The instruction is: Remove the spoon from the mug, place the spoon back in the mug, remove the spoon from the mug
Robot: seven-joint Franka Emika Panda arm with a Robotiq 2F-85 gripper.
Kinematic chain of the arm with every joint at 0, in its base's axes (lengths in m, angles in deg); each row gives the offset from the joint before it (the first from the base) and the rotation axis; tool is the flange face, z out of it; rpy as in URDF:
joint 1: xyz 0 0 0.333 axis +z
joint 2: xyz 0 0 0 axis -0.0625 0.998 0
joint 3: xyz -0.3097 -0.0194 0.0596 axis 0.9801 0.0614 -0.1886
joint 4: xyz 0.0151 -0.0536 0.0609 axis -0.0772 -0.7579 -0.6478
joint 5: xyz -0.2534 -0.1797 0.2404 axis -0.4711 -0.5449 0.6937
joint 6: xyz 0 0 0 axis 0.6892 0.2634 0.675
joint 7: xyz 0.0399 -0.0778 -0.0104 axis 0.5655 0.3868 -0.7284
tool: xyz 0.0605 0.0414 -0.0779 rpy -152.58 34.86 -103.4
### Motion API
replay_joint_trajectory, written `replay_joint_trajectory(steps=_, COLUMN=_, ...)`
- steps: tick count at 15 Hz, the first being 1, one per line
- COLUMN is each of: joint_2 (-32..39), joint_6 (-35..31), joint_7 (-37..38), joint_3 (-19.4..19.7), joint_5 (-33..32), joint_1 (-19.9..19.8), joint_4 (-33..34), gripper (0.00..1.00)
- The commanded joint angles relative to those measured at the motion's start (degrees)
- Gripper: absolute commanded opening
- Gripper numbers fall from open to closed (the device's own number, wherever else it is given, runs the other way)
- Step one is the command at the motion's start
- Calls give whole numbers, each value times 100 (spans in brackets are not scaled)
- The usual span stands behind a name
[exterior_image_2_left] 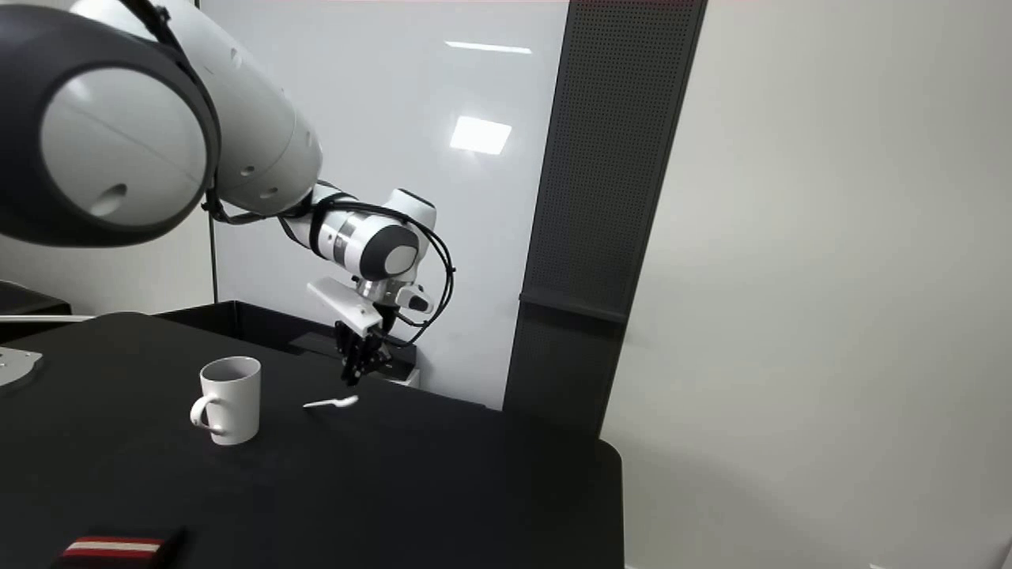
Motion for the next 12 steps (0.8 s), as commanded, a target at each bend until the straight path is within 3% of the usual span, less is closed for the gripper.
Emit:
replay_joint_trajectory(steps=1, joint_2=163, joint_6=417, joint_7=287, joint_3=49, joint_5=-99, joint_1=38, joint_4=522, gripper=47)
replay_joint_trajectory(steps=6, joint_2=-109, joint_6=294, joint_7=1435, joint_3=450, joint_5=-352, joint_1=363, joint_4=400, gripper=81)
replay_joint_trajectory(steps=8, joint_2=-174, joint_6=448, joint_7=1564, joint_3=514, joint_5=-471, joint_1=454, joint_4=378, gripper=95)
replay_joint_trajectory(steps=12, joint_2=-312, joint_6=13, joint_7=2781, joint_3=871, joint_5=-545, joint_1=795, joint_4=152, gripper=100)
